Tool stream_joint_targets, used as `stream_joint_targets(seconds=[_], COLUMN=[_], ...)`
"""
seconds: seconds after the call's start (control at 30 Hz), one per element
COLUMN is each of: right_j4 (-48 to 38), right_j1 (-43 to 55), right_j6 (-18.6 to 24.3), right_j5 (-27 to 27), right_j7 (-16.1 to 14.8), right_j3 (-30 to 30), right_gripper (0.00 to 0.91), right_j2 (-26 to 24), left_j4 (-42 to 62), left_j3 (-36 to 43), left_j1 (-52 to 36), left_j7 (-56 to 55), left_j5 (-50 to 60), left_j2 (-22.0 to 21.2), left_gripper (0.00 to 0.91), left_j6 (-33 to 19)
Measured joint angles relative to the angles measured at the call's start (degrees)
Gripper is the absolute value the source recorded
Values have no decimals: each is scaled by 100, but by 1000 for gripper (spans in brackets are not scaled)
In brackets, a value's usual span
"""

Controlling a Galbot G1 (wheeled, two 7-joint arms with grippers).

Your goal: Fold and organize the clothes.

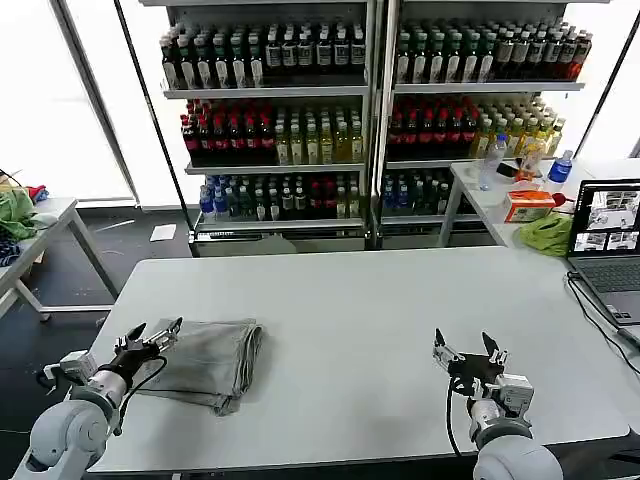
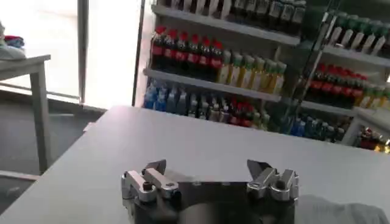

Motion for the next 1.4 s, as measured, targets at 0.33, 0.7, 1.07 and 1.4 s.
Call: stream_joint_targets(seconds=[0.33, 0.7, 1.07, 1.4], right_j4=[-6, -42, -23, -48], right_j1=[-57, -38, -19, -10], right_j6=[25, 25, 16, 20], right_j5=[3, 13, 12, 12], right_j7=[-23, -37, -38, -39], right_j3=[21, -6, -5, 4], right_gripper=[907, 907, 907, 907], right_j2=[-30, -34, -29, -24], left_j4=[383, 615, 769, 710], left_j3=[-36, -32, 21, 56], left_j1=[14, 25, 47, 119], left_j7=[151, 240, 353, 428], left_j5=[175, 332, 445, 491], left_j2=[-23, -44, -94, -135], left_gripper=[907, 907, 554, 0], left_j6=[-63, -105, -106, -109])
